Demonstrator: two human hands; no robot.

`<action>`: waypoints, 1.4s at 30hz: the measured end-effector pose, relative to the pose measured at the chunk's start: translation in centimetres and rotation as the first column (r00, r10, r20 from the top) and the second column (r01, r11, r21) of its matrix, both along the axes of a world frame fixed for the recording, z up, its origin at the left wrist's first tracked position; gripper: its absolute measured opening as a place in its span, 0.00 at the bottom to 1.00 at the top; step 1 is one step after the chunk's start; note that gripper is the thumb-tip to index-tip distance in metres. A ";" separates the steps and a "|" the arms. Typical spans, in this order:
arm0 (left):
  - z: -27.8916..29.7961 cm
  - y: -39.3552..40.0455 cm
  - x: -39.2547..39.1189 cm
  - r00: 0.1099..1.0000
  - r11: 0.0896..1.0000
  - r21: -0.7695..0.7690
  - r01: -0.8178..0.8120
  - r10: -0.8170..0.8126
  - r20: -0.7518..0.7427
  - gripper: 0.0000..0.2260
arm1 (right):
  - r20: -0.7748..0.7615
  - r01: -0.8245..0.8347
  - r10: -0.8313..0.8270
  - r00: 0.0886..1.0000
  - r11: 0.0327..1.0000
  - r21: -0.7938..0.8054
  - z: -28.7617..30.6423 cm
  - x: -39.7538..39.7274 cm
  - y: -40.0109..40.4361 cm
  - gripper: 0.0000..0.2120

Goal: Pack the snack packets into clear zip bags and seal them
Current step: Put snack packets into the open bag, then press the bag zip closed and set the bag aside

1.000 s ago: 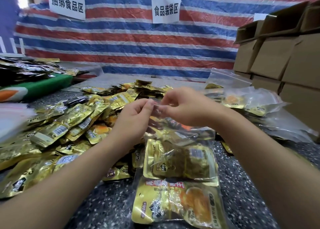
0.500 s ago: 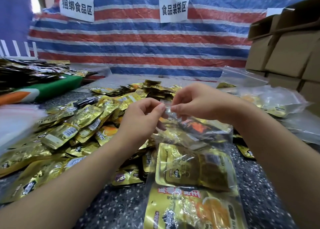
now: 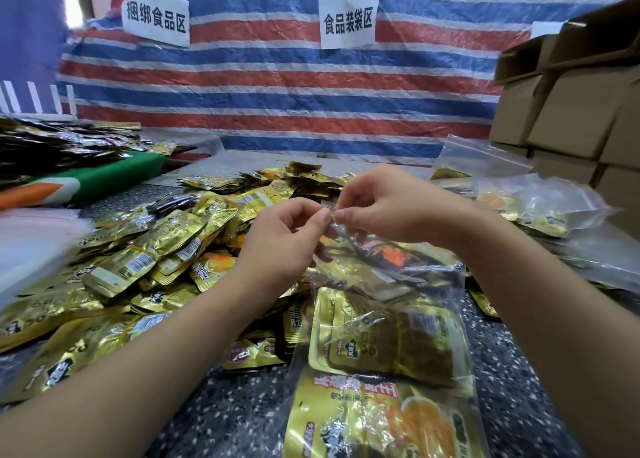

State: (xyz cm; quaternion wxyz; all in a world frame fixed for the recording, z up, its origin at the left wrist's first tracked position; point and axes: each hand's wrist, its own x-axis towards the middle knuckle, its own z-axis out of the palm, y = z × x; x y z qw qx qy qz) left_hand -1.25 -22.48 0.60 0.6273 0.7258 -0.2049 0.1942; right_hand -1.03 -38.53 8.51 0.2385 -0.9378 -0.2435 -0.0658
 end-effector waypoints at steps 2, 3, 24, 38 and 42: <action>-0.1 0.0 0.0 1.000 1.000 0.013 -0.004 0.004 0.009 0.09 | 0.011 0.003 -0.003 1.000 1.000 -0.002 0.0 0.0 0.1 0.06; -0.1 0.0 0.1 1.000 1.000 0.021 -0.009 0.009 0.015 0.09 | 0.019 0.007 -0.006 1.000 1.000 -0.006 0.0 0.0 0.2 0.06; -0.1 -0.2 0.0 0.998 0.999 0.051 0.011 -0.008 -0.060 0.11 | 0.035 0.086 -0.087 0.996 0.996 0.006 -0.6 -0.2 1.2 0.08; 0.0 -0.1 0.0 0.999 0.997 0.072 -0.023 0.025 -0.022 0.12 | -0.035 0.105 -0.104 0.994 0.994 0.030 -0.2 -0.3 1.2 0.08; -0.1 -0.2 -0.1 0.998 0.994 0.094 -0.056 0.054 0.029 0.12 | 0.019 0.131 -0.131 0.991 0.991 -0.008 -0.3 -0.2 1.4 0.09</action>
